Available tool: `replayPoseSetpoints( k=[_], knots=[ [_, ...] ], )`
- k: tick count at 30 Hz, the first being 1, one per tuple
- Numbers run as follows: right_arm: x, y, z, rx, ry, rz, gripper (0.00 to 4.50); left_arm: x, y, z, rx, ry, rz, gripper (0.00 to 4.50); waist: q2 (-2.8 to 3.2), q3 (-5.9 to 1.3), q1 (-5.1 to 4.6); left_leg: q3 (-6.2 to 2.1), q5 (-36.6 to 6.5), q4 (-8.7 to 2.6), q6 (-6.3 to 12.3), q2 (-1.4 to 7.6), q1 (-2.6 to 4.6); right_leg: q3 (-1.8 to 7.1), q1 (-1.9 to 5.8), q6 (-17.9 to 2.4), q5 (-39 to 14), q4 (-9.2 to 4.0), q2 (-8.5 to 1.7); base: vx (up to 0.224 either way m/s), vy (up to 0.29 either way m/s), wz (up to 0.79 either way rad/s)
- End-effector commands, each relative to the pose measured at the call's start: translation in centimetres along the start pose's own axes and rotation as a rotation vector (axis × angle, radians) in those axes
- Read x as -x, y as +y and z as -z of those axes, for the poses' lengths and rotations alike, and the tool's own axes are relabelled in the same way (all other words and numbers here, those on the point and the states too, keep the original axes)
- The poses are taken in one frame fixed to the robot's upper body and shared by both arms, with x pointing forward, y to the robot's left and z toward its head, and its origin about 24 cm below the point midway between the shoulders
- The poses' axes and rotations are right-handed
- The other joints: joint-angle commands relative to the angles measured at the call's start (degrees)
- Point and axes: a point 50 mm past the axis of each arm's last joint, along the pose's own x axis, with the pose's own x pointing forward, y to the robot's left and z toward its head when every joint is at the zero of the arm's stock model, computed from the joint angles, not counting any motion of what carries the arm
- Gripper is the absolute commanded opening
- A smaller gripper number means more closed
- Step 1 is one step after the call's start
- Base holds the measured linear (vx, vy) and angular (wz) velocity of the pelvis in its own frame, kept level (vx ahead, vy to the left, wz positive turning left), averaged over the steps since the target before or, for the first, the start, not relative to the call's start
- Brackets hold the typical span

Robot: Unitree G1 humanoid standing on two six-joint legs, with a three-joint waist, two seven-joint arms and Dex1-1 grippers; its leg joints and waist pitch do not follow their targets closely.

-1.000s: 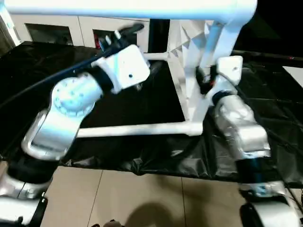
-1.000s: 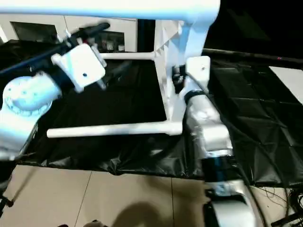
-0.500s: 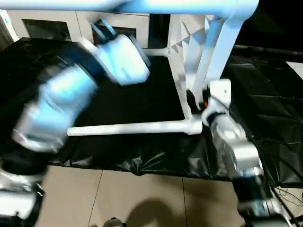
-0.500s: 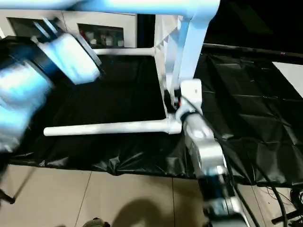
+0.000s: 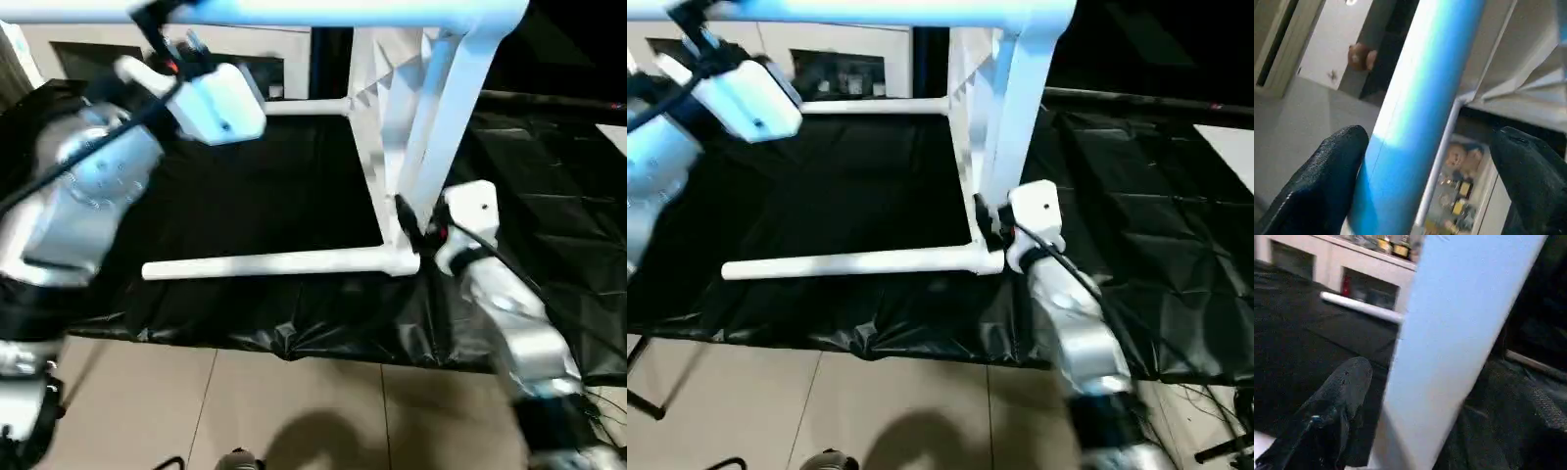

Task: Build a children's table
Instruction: Flip table

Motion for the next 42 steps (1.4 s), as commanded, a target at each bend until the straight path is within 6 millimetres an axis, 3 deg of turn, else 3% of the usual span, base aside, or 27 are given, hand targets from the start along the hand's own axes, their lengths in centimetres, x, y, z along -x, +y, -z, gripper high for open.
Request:
replayPoseSetpoints(
  k=[1,4,9,11,13,16,19,21,24,27,34,42],
  knots=[
    [0.5,0.0,-0.8,0.002,-0.04,-0.058,3.78,-0.4,0.6,0.3,-0.035,0.015,-0.014,4.5,0.94,-3.68,0.03,-0.71,-14.8,-3.96,-4.21,0.96,1.91,2.02,1.41,-6.9,-3.5,-4.27,-3.53,0.0,0.0,0.0],
    [1.5,0.0,-1.5,0.008,-0.068,-0.172,3.78,-0.7,1.2,0.8,-0.061,0.039,-0.036,4.5,1.23,-3.73,0.18,-0.72,-15.0,-3.83,-3.79,0.97,1.89,2.05,1.54,-7.2,-2.6,-4.18,-3.54,0.0,0.0,0.0],
    [2.9,-0.3,-2.2,0.003,-0.087,-0.303,3.78,-0.9,1.4,1.1,-0.079,0.057,-0.033,4.5,1.13,-3.78,0.45,-0.8,-12.4,-3.59,-2.18,1.03,1.58,1.96,1.96,-7.6,1.4,-3.95,-3.57,0.0,0.0,0.0],
    [4.0,-0.1,-2.8,-0.026,-0.098,-0.423,3.86,-1.0,1.4,1.4,-0.083,0.071,-0.031,4.23,1.41,-3.8,0.61,-0.83,-12.5,-3.45,-1.78,1.06,1.66,1.97,1.93,-8.0,1.5,-3.97,-3.67,0.0,0.0,0.0],
    [4.4,0.0,-3.1,-0.039,-0.105,-0.466,3.86,-1.1,1.4,1.5,-0.081,0.075,-0.032,4.12,1.28,-3.77,0.56,-0.8,-12.8,-3.49,-1.52,1.06,1.66,1.92,1.88,-8.5,1.1,-4.04,-3.64,0.0,0.0,0.0],
    [4.9,0.2,-3.6,-0.061,-0.116,-0.539,3.86,-0.9,1.1,1.8,-0.052,0.084,-0.001,3.74,1.38,-3.62,0.87,-0.84,-14.8,-3.64,-1.52,1.18,1.82,1.98,1.68,-8.6,-2.9,-4.45,-3.77,0.0,0.0,0.0],
    [5.0,0.6,-3.7,-0.071,-0.12,-0.571,3.86,-0.8,0.8,2.0,-0.029,0.105,0.032,3.65,1.4,-3.56,1.02,-0.88,-15.4,-3.71,-1.77,1.21,1.82,1.97,1.51,-8.8,-4.6,-4.55,-3.84,0.0,0.0,0.0],
    [4.8,0.9,-3.7,-0.073,-0.121,-0.578,3.86,-0.7,0.8,2.2,-0.032,0.121,0.038,3.29,1.44,-3.52,1.11,-0.92,-16.0,-3.81,-2.01,1.22,1.87,1.97,1.42,-8.7,-6.0,-4.65,-3.87,0.0,0.0,0.0],
    [4.7,1.3,-3.7,-0.075,-0.121,-0.584,3.86,-0.7,0.9,2.2,-0.03,0.131,0.039,3.21,1.44,-3.61,1.26,-0.93,-15.5,-3.77,-2.05,1.21,1.81,1.99,1.37,-8.7,-5.8,-4.59,-3.91,0.0,0.0,0.0],
    [4.5,2.0,-3.8,-0.088,-0.13,-0.604,3.86,-0.9,0.9,2.0,0.009,0.147,0.045,2.84,1.51,-3.69,1.41,-0.94,-14.8,-3.76,-1.97,1.23,1.78,1.97,1.35,-8.8,-5.1,-4.47,-3.95,0.0,0.0,0.0],
    [4.2,2.3,-3.8,-0.1,-0.15,-0.602,3.86,-1.0,0.5,1.9,0.267,0.239,0.078,2.34,1.33,-3.63,1.89,-0.76,-13.9,-3.75,-1.34,1.1,1.66,2.03,1.33,-8.6,-6.8,-4.68,-4.07,0.0,0.0,0.0],
    [3.5,1.7,-3.8,-0.085,-0.175,-0.523,3.86,-0.7,0.8,4.2,0.584,0.463,-0.041,2.29,1.49,-3.68,2.53,-0.62,-12.5,-3.64,-0.2,0.93,1.42,2.07,1.23,-7.2,-12.2,-5.2,-4.23,0.0,0.0,0.0]
  ],
)
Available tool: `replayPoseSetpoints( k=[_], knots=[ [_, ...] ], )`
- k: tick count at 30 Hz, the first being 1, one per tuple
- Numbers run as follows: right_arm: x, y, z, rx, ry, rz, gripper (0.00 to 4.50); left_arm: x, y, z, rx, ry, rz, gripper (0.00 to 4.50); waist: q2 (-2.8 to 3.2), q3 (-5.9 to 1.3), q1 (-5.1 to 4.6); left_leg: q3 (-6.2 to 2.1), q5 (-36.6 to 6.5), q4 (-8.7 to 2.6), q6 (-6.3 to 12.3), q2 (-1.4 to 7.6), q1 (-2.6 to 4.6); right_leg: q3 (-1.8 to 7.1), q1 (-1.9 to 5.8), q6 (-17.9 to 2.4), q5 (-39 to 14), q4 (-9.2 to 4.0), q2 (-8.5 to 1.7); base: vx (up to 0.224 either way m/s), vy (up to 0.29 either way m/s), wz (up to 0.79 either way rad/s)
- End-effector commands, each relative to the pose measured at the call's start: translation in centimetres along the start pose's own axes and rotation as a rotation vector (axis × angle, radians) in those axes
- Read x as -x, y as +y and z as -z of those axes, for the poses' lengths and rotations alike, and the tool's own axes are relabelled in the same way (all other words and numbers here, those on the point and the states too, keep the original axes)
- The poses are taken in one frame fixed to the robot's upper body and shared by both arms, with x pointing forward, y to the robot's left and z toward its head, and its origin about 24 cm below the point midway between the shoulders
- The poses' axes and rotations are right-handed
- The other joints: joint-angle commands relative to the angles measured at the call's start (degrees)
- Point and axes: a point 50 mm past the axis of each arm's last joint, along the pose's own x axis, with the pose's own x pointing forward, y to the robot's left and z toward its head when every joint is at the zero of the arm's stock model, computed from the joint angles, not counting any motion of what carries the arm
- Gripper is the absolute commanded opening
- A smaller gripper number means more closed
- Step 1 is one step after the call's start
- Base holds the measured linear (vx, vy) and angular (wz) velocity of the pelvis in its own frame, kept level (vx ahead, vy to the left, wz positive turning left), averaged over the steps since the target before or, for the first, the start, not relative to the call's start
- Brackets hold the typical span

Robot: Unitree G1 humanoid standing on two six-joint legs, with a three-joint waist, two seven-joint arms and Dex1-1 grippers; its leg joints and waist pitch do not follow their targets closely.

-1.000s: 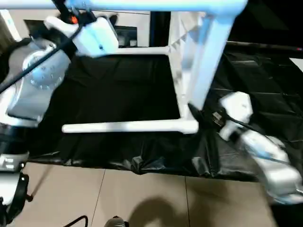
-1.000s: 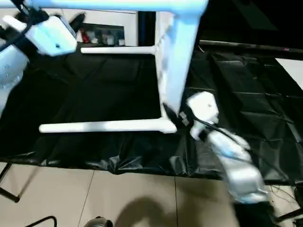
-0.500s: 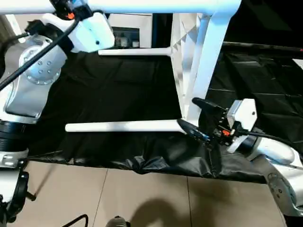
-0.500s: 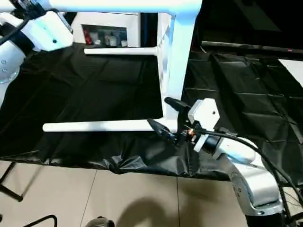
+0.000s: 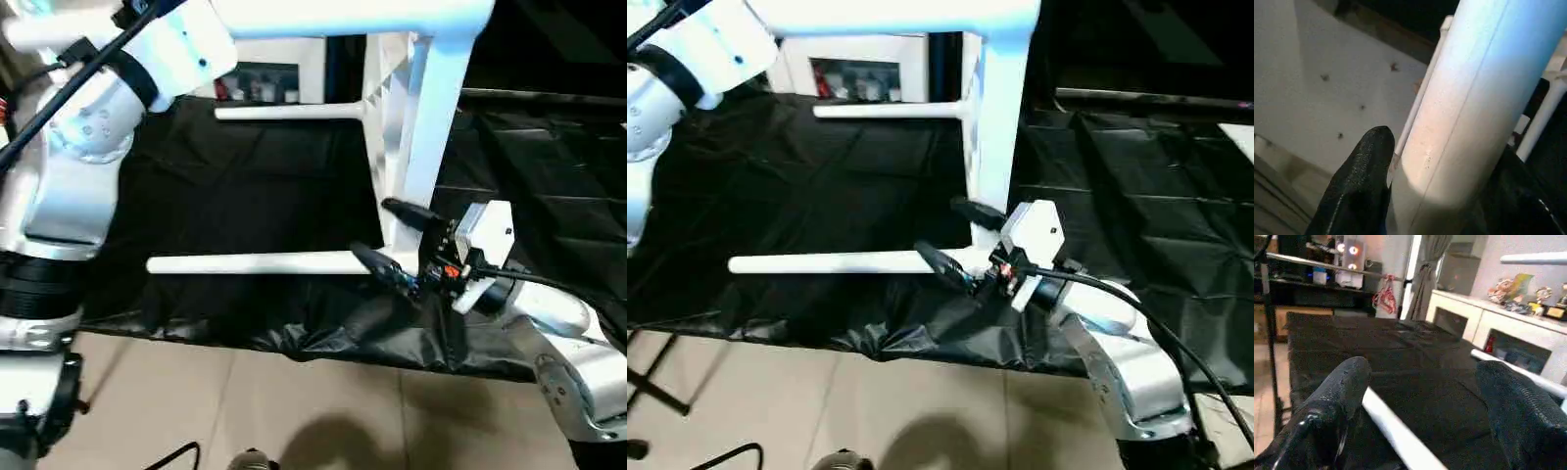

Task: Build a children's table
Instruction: Flip table

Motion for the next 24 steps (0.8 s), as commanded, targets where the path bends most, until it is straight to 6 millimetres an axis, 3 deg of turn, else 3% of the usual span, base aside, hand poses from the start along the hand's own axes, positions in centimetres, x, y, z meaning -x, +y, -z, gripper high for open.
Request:
replayPoseSetpoints(
  k=[1,5,8,12,13,18,19,24],
  knots=[
    [0.0,-0.8,-0.4,0.032,-0.01,0.044,3.86,0.0,1.0,2.9,0.435,0.147,-0.108,2.29,-1.48,-2.96,0.09,-0.49,-11.5,-3.48,0.04,0.89,1.33,2.1,1.18,-7.1,-12.7,-5.32,-4.06,0.0,0.0,0.0],
    [0.2,-1.1,-0.5,0.036,-0.011,0.054,3.86,0.0,1.8,3.4,0.477,0.179,-0.16,2.29,-1.27,-3.1,0.63,-0.38,-10.4,-3.16,1.07,0.62,1.24,2.03,1.08,-7.2,-11.9,-5.33,-4.0,0.0,0.0,0.0],
    [0.4,-1.1,-0.5,0.036,-0.008,0.058,3.86,0.0,2.3,3.7,0.533,0.177,-0.203,2.29,-0.73,-3.41,0.71,-0.51,-8.5,-3.04,1.71,0.59,0.87,1.86,1.27,-7.1,-10.3,-5.1,-4.01,0.0,0.0,0.0],
    [0.8,-1.2,0.1,0.003,0.023,0.081,3.86,0.3,2.6,3.7,0.593,0.149,-0.233,2.29,-0.75,-3.47,0.56,-0.42,-8.0,-2.95,2.16,0.57,0.83,1.8,1.22,-7.4,-8.6,-5.11,-3.79,0.0,0.0,0.0],
    [1.2,-1.7,0.8,-0.056,0.058,0.142,4.12,0.6,2.5,3.6,0.604,0.112,-0.23,2.29,-0.48,-3.64,0.61,-0.5,-8.2,-2.96,2.06,0.77,1.0,1.8,1.05,-7.5,-8.0,-5.04,-3.77,0.0,0.0,0.0],
    [1.8,-3.5,2.8,-0.145,0.123,0.377,4.3,1.4,1.5,3.6,0.613,0.077,-0.204,2.29,-0.79,-3.67,0.28,-0.44,-10.1,-3.25,0.86,0.95,1.31,1.66,0.72,-8.7,-5.0,-4.91,-3.65,0.0,0.0,0.0],
    [1.6,-3.6,3.1,-0.183,0.107,0.406,4.48,1.5,1.3,3.7,0.623,0.088,-0.205,2.25,-0.91,-3.62,0.35,-0.43,-11.1,-3.34,0.77,0.89,1.34,1.61,0.76,-8.4,-6.0,-5.06,-3.77,0.0,0.0,0.0],
    [-0.2,-3.4,3.9,-0.324,0.021,0.414,4.5,1.7,1.1,3.9,0.633,0.098,-0.208,2.23,-1.21,-3.35,-0.08,-0.64,-13.7,-3.93,0.45,0.92,1.27,1.51,0.78,-7.1,-9.7,-5.37,-4.09,0.0,0.0,0.0]
  ],
)
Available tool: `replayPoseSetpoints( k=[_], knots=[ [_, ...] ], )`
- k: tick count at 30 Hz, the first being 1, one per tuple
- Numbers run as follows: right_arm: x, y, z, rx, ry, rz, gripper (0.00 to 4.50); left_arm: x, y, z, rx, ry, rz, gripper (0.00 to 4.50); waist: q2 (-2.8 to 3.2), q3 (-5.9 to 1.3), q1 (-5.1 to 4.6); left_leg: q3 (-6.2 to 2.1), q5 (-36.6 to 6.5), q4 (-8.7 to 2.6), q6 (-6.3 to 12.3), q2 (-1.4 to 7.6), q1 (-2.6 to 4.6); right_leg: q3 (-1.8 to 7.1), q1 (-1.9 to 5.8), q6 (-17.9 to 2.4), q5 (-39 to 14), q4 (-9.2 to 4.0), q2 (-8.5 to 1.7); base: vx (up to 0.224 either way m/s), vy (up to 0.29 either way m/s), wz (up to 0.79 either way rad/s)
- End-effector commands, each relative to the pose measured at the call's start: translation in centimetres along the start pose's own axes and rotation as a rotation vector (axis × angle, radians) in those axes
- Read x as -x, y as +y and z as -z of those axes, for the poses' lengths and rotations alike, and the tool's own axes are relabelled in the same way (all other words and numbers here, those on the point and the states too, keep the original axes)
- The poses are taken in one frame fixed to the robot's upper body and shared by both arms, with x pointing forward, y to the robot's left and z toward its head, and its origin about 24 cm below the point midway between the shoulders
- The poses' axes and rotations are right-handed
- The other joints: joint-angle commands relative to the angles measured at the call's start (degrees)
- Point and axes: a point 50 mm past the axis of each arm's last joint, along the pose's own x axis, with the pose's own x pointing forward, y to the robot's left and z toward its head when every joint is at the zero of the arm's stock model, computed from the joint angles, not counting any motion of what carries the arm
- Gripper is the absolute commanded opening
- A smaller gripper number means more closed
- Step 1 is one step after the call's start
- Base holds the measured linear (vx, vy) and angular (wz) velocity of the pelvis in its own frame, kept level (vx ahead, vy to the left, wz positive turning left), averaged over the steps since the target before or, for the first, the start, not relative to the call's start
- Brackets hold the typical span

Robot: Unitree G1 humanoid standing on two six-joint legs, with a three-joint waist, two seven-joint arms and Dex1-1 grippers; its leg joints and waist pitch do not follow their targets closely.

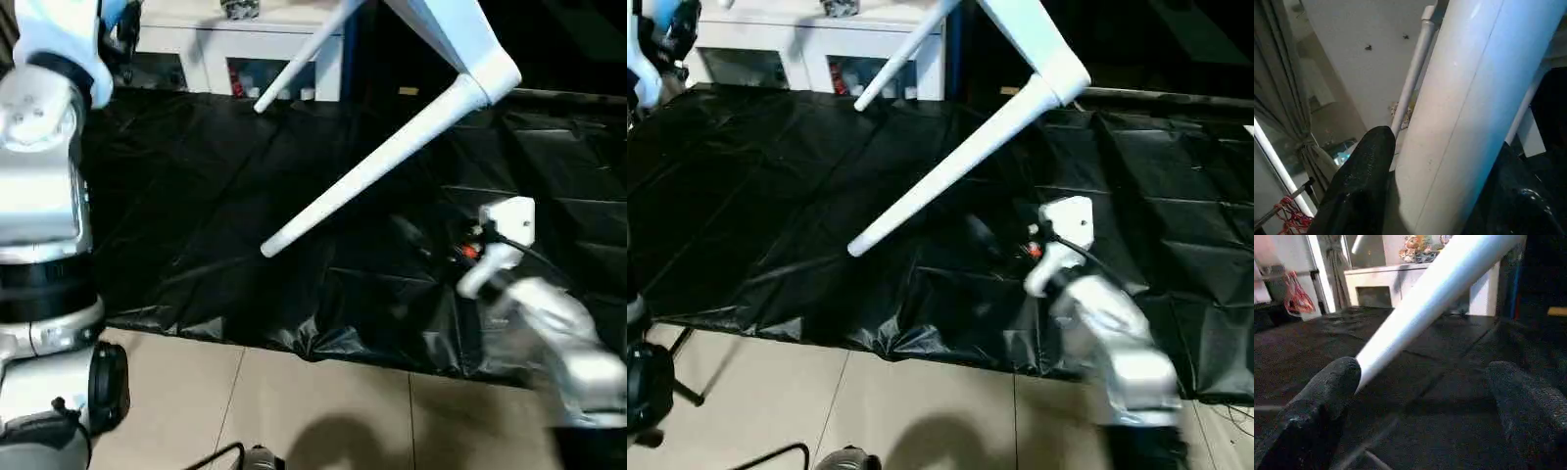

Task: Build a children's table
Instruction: Flip table

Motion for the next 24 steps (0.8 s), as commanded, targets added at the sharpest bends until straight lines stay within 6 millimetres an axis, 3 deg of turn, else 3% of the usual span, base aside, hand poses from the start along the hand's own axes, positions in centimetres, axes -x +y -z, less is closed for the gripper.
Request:
replayPoseSetpoints(
  k=[1,5,9,10,13,14,16,17,24],
  knots=[
    [-1.2,0.2,-0.1,-0.071,-0.045,-0.021,4.5,-0.1,-1.1,0.8,0.089,0.022,0.063,2.22,-1.02,-3.33,-0.67,-0.84,-14.2,-3.97,-0.63,1.48,1.95,1.89,0.94,-7.3,-10.0,-5.22,-3.35,0.0,0.0,0.0],
    [-3.4,0.7,-0.3,-0.195,-0.11,-0.077,4.5,0.0,-1.2,0.7,0.09,0.018,0.065,2.22,-0.84,-3.35,-0.96,-0.95,-15.4,-4.09,-0.92,1.57,1.98,1.83,0.83,-7.9,-10.9,-5.3,-3.53,0.0,0.0,0.0],
    [-5.6,0.3,0.4,-0.182,-0.069,-0.045,4.5,0.1,-1.3,0.7,0.084,0.021,0.068,2.22,-0.73,-3.47,-0.92,-0.79,-12.8,-3.96,-1.5,1.58,1.91,1.83,0.78,-8.8,-6.4,-4.74,-3.34,0.0,0.0,0.0],
    [-6.7,0.0,1.0,-0.19,-0.037,-0.021,4.5,0.2,-1.3,0.7,0.082,0.024,0.068,2.21,-0.83,-3.68,-0.84,-0.78,-11.2,-3.87,-1.46,1.45,1.71,1.74,1.13,-9.1,-4.0,-4.37,-3.33,0.0,0.0,0.0],
    [-8.3,-0.1,1.8,-0.249,-0.007,-0.005,4.5,0.3,-1.5,0.8,0.078,0.033,0.07,2.2,-0.93,-3.94,-1.04,-0.62,-9.2,-3.46,-0.8,1.36,1.59,1.58,1.27,-10.7,-0.8,-4.0,-3.45,0.0,0.0,0.0],
    [-8.4,-0.1,1.8,-0.26,-0.009,-0.01,4.22,0.3,-1.5,0.8,0.077,0.034,0.07,2.19,-1.0,-4.0,-0.95,-0.53,-7.6,-3.21,-0.02,1.37,1.43,1.64,1.31,-10.9,1.7,-3.68,-3.32,0.0,0.0,0.0],
    [-8.9,0.1,2.0,-0.318,-0.016,-0.038,4.15,0.4,-1.5,0.9,0.075,0.038,0.068,2.19,-1.11,-4.06,-0.71,-0.56,-6.2,-3.13,1.42,1.42,1.32,1.44,1.45,-11.4,3.8,-3.4,-3.3,0.0,0.0,0.0],
    [-9.4,0.6,2.3,-0.353,-0.006,-0.084,4.15,0.5,-1.4,0.9,0.072,0.039,0.065,2.19,-1.39,-4.02,-0.66,-0.43,-6.1,-3.06,1.75,1.43,1.37,1.46,1.35,-11.3,4.2,-3.45,-3.22,0.0,0.0,0.0],
    [-10.1,1.4,3.1,-0.367,0.028,-0.134,3.52,0.8,-1.3,0.9,0.066,0.051,0.06,2.17,-1.45,-3.76,-0.79,-0.48,-9.1,-3.43,1.31,1.66,1.49,1.47,1.27,-11.9,0.2,-3.71,-3.45,0.0,0.0,0.0]
  ],
)
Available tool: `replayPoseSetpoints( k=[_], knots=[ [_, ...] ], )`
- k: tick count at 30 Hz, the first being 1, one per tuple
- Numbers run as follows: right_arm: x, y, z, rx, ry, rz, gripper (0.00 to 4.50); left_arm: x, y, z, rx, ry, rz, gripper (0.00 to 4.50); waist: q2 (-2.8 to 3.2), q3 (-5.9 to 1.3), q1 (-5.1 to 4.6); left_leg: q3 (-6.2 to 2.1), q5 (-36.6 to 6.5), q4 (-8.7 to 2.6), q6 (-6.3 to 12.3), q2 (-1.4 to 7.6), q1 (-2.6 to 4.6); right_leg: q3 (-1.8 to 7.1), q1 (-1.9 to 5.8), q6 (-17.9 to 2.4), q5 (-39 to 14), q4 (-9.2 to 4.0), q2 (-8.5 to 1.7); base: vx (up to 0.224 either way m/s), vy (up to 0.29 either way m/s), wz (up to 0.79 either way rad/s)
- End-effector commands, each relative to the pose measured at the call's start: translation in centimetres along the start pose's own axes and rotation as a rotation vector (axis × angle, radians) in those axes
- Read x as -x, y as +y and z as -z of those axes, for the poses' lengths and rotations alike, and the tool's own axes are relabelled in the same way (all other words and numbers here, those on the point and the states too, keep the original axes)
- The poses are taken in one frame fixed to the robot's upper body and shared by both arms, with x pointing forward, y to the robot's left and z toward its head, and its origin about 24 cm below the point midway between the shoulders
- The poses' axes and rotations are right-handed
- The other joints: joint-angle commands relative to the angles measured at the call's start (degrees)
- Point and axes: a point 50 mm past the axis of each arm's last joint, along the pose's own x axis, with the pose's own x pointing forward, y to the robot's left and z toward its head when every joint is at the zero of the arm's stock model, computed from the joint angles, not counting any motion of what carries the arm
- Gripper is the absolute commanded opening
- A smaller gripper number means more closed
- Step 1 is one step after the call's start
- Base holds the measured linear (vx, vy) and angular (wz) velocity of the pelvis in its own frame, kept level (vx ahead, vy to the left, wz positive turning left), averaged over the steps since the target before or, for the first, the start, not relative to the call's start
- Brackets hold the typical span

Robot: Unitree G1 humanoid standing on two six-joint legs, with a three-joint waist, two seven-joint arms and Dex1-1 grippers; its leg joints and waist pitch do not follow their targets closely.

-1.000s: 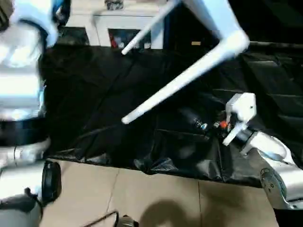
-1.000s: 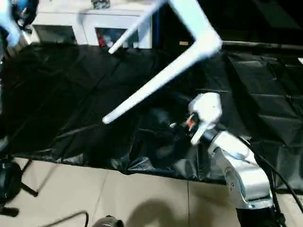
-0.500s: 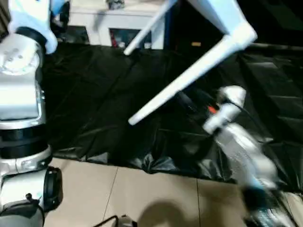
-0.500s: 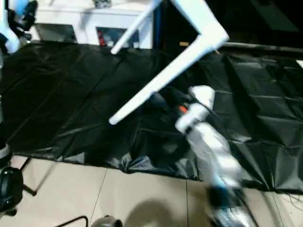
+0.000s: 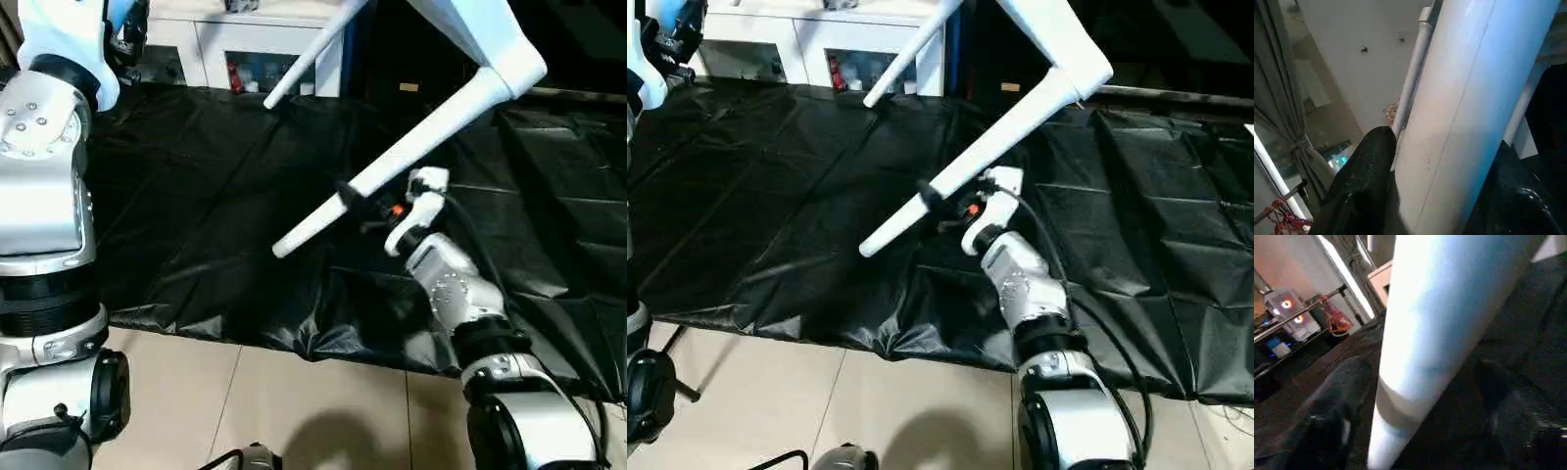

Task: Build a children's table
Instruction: Flip table

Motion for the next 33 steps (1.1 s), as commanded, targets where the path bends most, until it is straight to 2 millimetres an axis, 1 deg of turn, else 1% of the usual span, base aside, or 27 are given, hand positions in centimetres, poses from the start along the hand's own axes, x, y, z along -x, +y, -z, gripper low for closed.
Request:
replayPoseSetpoints(
  k=[1,2,3,6,9,10,11,13,14,15,18,19,21,22,23,24,25,26,27,28,29,30,31,32,33],
  knots=[
    [-0.7,0.3,-0.5,0.001,-0.027,-0.029,3.32,0.0,-1.1,1.4,0.067,0.065,0.059,2.16,-0.41,-3.96,-0.62,-0.5,-10.0,-3.55,0.66,1.78,2.18,1.56,1.7,-11.9,-0.8,-3.9,-3.39,0.0,0.0,0.0],
    [-0.7,0.3,-0.5,-0.001,-0.029,-0.031,3.32,0.1,-1.1,1.4,0.066,0.065,0.059,2.16,-0.64,-3.98,-0.62,-0.49,-10.5,-3.57,0.55,1.83,2.19,1.58,1.72,-12.0,-1.5,-3.85,-3.54,0.0,0.0,0.0],
    [-0.9,0.4,-0.6,-0.011,-0.038,-0.042,3.19,0.2,-1.1,1.4,0.064,0.068,0.058,2.13,-0.71,-3.97,-0.53,-0.49,-10.7,-3.61,0.53,1.85,2.19,1.55,1.72,-12.1,-1.9,-3.93,-3.58,0.0,0.0,0.0],
    [-1.2,0.7,-0.6,-0.021,-0.042,-0.066,2.87,0.4,-1.1,1.5,0.061,0.075,0.057,2.11,-0.55,-3.9,-0.55,-0.55,-10.7,-3.68,0.46,1.93,2.21,1.55,1.58,-12.1,-2.1,-3.9,-3.47,0.0,0.0,0.0],
    [-1.2,0.7,-0.6,-0.021,-0.046,-0.068,2.63,0.5,-1.0,1.5,0.058,0.08,0.056,2.07,-0.58,-4.01,-0.53,-0.54,-9.7,-3.61,0.49,1.85,2.25,1.49,1.6,-12.1,0.3,-3.65,-3.26,0.0,0.0,0.0],
    [-1.2,0.6,-0.7,-0.02,-0.048,-0.069,2.52,0.5,-1.0,1.5,0.057,0.081,0.056,2.06,-1.17,-3.95,-0.59,-0.42,-9.7,-3.63,0.65,1.79,2.2,1.5,1.68,-12.2,0.5,-3.75,-3.24,0.0,0.0,0.0],
    [-1.2,0.5,-0.7,-0.016,-0.052,-0.071,2.43,0.6,-1.0,1.5,0.056,0.083,0.056,2.06,-0.93,-4.05,-0.41,-0.45,-9.6,-3.57,0.66,1.82,2.23,1.51,1.71,-12.3,0.4,-3.66,-3.46,0.0,0.0,0.0],
    [-1.2,0.5,-0.8,-0.012,-0.056,-0.071,2.32,0.6,-1.0,1.6,0.055,0.084,0.056,2.02,-0.96,-3.95,-0.47,-0.45,-9.8,-3.61,0.62,1.85,2.22,1.52,1.66,-12.3,0.0,-3.73,-3.41,0.0,0.0,0.0],
    [-1.2,0.5,-0.9,-0.012,-0.058,-0.071,2.25,0.6,-1.0,1.6,0.054,0.084,0.056,2.01,-1.13,-3.91,-0.49,-0.42,-10.1,-3.64,0.62,1.86,2.27,1.53,1.66,-12.3,-0.4,-3.8,-3.37,0.0,0.0,0.0],
    [-1.2,0.4,-1.0,-0.003,-0.064,-0.076,2.15,0.7,-1.1,1.7,0.052,0.088,0.059,2.01,-1.05,-3.93,-0.45,-0.46,-10.3,-3.68,0.58,1.88,2.23,1.52,1.65,-12.3,-0.8,-3.79,-3.43,0.0,0.0,0.0],
    [-1.1,0.3,-1.1,0.009,-0.069,-0.084,1.88,0.8,-1.2,1.9,0.052,0.09,0.062,1.98,-1.04,-3.91,-0.4,-0.45,-10.6,-3.67,0.51,1.91,2.27,1.55,1.63,-12.3,-1.1,-3.82,-3.45,0.0,0.0,0.0],
    [-1.0,0.2,-1.2,0.026,-0.072,-0.087,1.81,0.9,-1.5,2.1,0.059,0.088,0.072,1.98,-1.15,-3.89,-0.48,-0.44,-10.3,-3.68,0.54,1.89,2.22,1.53,1.66,-12.2,-0.8,-3.81,-3.33,0.0,0.0,0.0],
    [-0.5,-0.1,-1.5,0.047,-0.084,-0.095,1.67,1.2,-2.2,2.9,0.077,0.088,0.103,1.96,-1.16,-3.94,-0.42,-0.45,-9.7,-3.61,0.66,1.89,2.17,1.51,1.73,-12.2,-0.1,-3.76,-3.39,0.0,0.0,0.0],
    [-0.5,-0.1,-1.5,0.051,-0.086,-0.096,1.54,1.3,-2.4,3.1,0.079,0.089,0.108,1.94,-1.24,-3.88,-0.37,-0.42,-9.6,-3.59,0.87,1.86,2.07,1.54,1.77,-12.1,0.1,-3.8,-3.45,0.0,0.0,0.0],
    [-0.3,-0.2,-1.6,0.057,-0.089,-0.098,1.5,1.4,-2.6,3.4,0.083,0.092,0.119,1.92,-1.22,-3.97,-0.32,-0.35,-9.9,-3.55,0.89,1.89,2.24,1.55,1.68,-12.0,-0.1,-3.8,-3.41,0.0,0.0,0.0],
    [-0.3,-0.2,-1.6,0.057,-0.089,-0.098,1.48,1.4,-2.6,3.4,0.083,0.092,0.119,1.89,-1.2,-3.91,-0.33,-0.4,-10.0,-3.59,0.89,1.88,2.22,1.53,1.66,-12.0,-0.5,-3.85,-3.38,0.0,0.0,0.0],
    [0.1,-0.3,-1.7,0.076,-0.097,-0.106,1.47,1.7,-3.2,4.1,0.095,0.108,0.133,1.86,-1.01,-3.77,-0.47,-0.41,-10.9,-3.73,0.64,1.91,2.19,1.58,1.62,-11.6,-1.6,-4.12,-3.31,0.0,0.0,0.0],
    [0.3,-0.4,-1.8,0.085,-0.1,-0.112,1.47,1.8,-3.6,4.5,0.103,0.114,0.14,1.86,-0.77,-3.83,-0.49,-0.45,-11.2,-3.72,0.4,1.98,2.29,1.61,1.59,-11.4,-1.6,-4.07,-3.32,0.0,0.0,0.0],
    [0.5,-0.4,-1.8,0.095,-0.101,-0.115,1.46,1.9,-3.7,4.7,0.107,0.119,0.145,1.84,-0.91,-3.86,-0.48,-0.47,-11.3,-3.75,0.36,2.0,2.37,1.59,1.6,-11.1,-1.4,-4.12,-3.26,0.0,0.0,0.0],
    [0.8,-0.5,-1.9,0.122,-0.101,-0.119,1.45,2.1,-4.2,5.3,0.11,0.128,0.155,1.82,-0.94,-3.94,-0.52,-0.5,-11.3,-3.72,0.17,1.99,2.37,1.6,1.66,-11.1,-0.6,-4.06,-3.24,0.0,0.0,0.0],
    [0.9,-0.5,-1.9,0.129,-0.102,-0.121,1.45,2.1,-4.4,5.4,0.112,0.13,0.161,1.77,-0.8,-3.87,-0.44,-0.47,-11.7,-3.77,-0.05,1.99,2.5,1.59,1.5,-10.8,-0.8,-4.26,-3.09,0.0,0.0,0.0],
    [1.3,-0.6,-2.0,0.145,-0.105,-0.122,1.45,2.2,-4.9,5.8,0.12,0.133,0.175,1.77,-0.9,-3.87,-0.48,-0.45,-12.1,-3.75,-0.16,1.98,2.52,1.61,1.48,-10.7,-0.9,-4.23,-3.14,0.0,0.0,0.0],
    [1.7,-0.7,-2.1,0.161,-0.107,-0.121,1.45,2.4,-5.3,6.1,0.126,0.135,0.183,1.75,-0.97,-3.81,-0.37,-0.52,-12.6,-3.9,-0.27,1.96,2.49,1.61,1.58,-10.3,-1.6,-4.45,-3.11,0.0,0.0,0.0],
    [2.2,-0.8,-2.2,0.183,-0.108,-0.121,1.44,2.5,-5.8,6.5,0.134,0.136,0.196,1.72,-0.88,-3.81,-0.57,-0.53,-13.8,-3.97,-0.72,2.02,2.63,1.71,1.52,-9.9,-2.6,-4.53,-3.2,0.0,0.0,0.0],
    [2.2,-0.8,-2.2,0.183,-0.108,-0.121,1.44,2.5,-5.8,6.5,0.134,0.136,0.196,1.72,-0.91,-3.72,-0.53,-0.57,-14.1,-4.09,-0.86,1.99,2.62,1.69,1.53,-9.7,-3.3,-4.7,-3.12,0.0,0.0,0.0]
  ],
)
